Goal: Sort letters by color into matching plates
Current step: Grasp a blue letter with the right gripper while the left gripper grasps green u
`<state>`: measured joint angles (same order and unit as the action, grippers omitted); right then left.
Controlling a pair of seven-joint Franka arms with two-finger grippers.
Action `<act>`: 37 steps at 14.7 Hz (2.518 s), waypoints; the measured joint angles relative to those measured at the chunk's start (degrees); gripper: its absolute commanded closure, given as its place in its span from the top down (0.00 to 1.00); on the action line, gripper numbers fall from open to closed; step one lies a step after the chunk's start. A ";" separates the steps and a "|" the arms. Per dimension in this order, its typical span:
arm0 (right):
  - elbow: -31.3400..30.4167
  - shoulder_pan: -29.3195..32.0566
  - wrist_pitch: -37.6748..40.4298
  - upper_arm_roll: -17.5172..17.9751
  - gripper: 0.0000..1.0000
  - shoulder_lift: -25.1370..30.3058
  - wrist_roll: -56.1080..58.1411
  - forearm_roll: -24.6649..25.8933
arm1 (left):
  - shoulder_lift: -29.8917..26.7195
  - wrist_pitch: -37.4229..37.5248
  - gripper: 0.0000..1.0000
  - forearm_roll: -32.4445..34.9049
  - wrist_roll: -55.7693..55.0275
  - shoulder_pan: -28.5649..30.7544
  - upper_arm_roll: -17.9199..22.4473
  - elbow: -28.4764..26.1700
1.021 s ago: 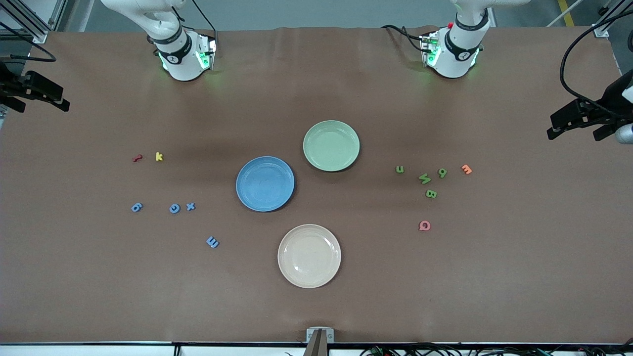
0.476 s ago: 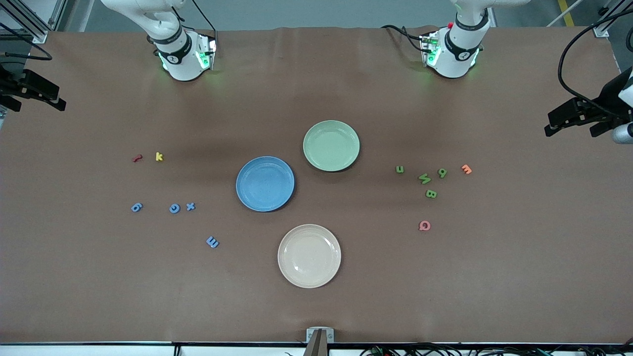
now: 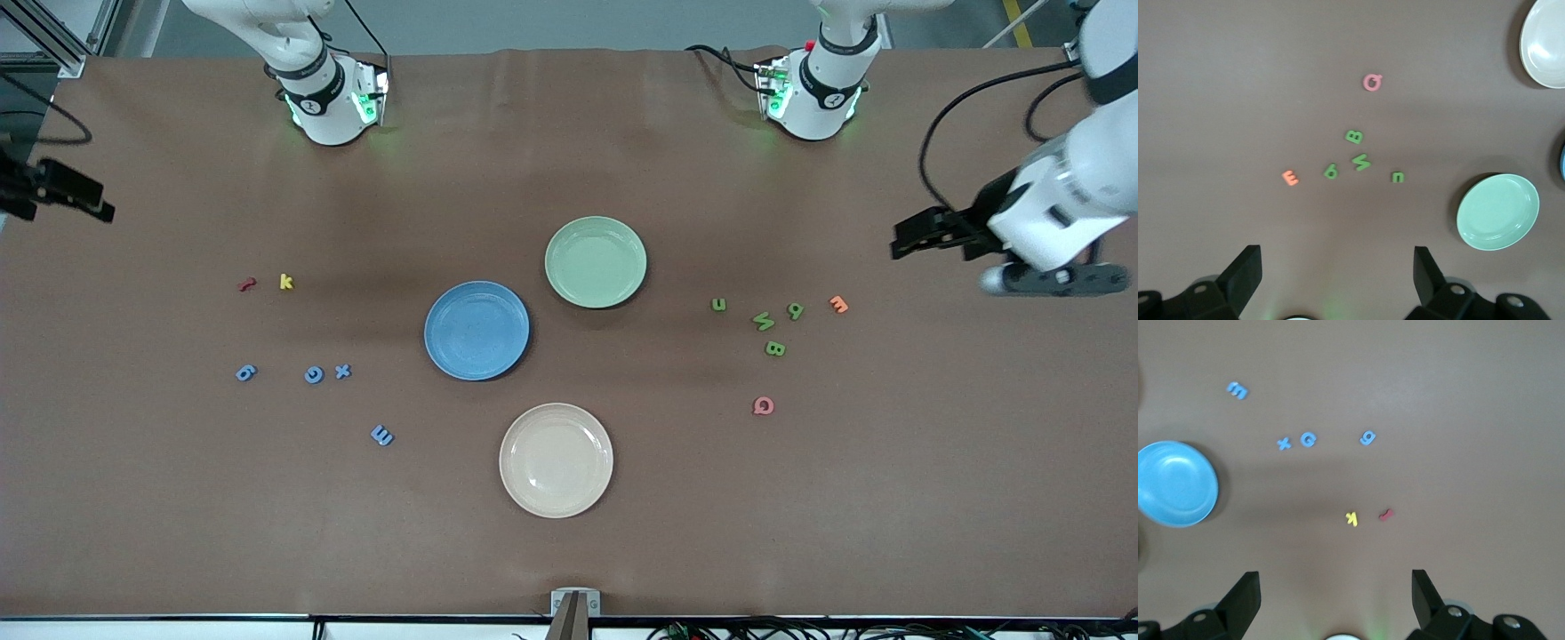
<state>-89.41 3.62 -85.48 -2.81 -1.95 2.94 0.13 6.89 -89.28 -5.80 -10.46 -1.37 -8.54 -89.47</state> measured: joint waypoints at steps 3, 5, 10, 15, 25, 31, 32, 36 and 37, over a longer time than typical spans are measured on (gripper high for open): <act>-0.17 2.69 -2.93 -0.12 0.98 -7.71 0.35 0.19 | 1.62 -7.50 1.00 -0.01 -6.25 -0.12 -4.93 -5.21; -0.32 3.96 -6.63 -0.16 0.75 -12.46 0.45 0.20 | 1.80 -12.37 1.00 -0.01 -8.81 -0.17 -7.38 -9.62; -4.01 4.62 -19.74 0.01 0.63 -20.63 0.55 0.04 | 2.16 -26.71 1.00 0.14 -16.74 -0.25 -13.45 -21.91; -18.11 4.60 -41.71 0.30 0.63 -21.33 0.55 0.02 | 6.25 -35.29 1.00 6.56 -26.60 -2.81 -15.03 -30.11; -27.44 4.50 -63.33 1.23 0.65 -27.08 0.55 -0.01 | 15.02 -53.40 0.98 16.74 -36.75 -3.78 -14.92 -36.62; -27.46 4.49 -65.53 1.28 0.65 -29.55 0.54 -0.04 | 15.44 -57.90 0.94 17.46 -36.76 -3.71 -14.67 -40.73; -27.45 4.50 -65.53 1.28 0.65 -29.78 0.53 -0.05 | 15.73 -58.23 0.94 18.49 -36.85 -3.65 -14.56 -40.84; -27.42 4.50 -65.43 1.31 0.65 -29.79 0.50 -0.06 | 17.59 -61.39 0.86 20.52 -37.27 -2.38 -14.44 -40.93; -27.41 4.50 -65.35 1.31 0.65 -29.79 0.50 -0.06 | 17.93 -61.76 0.83 20.55 -37.27 -2.29 -14.44 -40.93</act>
<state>-116.82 8.12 -150.83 -1.50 -31.74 3.44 0.07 24.81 -151.03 14.75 -47.74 -3.65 -22.98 -130.40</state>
